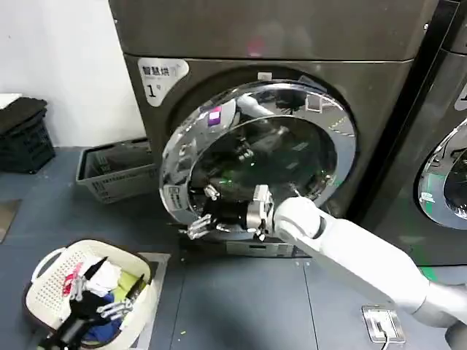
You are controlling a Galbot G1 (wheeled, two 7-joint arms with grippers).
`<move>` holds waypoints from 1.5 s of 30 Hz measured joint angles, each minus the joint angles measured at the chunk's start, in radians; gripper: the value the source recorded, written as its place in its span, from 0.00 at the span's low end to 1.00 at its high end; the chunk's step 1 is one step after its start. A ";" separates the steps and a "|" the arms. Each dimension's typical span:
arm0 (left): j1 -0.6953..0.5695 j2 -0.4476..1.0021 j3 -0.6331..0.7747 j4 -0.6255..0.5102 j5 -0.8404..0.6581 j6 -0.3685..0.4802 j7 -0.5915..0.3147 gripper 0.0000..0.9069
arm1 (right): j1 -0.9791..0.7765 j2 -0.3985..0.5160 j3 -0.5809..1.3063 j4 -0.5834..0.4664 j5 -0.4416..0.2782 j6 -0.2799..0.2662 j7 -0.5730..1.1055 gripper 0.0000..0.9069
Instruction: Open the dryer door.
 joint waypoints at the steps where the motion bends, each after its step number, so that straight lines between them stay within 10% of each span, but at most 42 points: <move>1: -0.008 0.007 -0.004 0.006 -0.006 0.002 0.000 1.00 | -0.006 -0.007 0.004 0.011 0.000 0.000 -0.004 1.00; 28: -0.289 0.255 0.096 0.223 -0.094 0.025 0.010 1.00 | -0.316 -0.259 0.239 0.297 -0.030 0.008 -0.121 1.00; 45: -0.610 0.383 0.422 0.348 -0.093 0.038 0.039 1.00 | -0.941 -0.355 0.844 0.453 -0.104 0.048 -0.046 1.00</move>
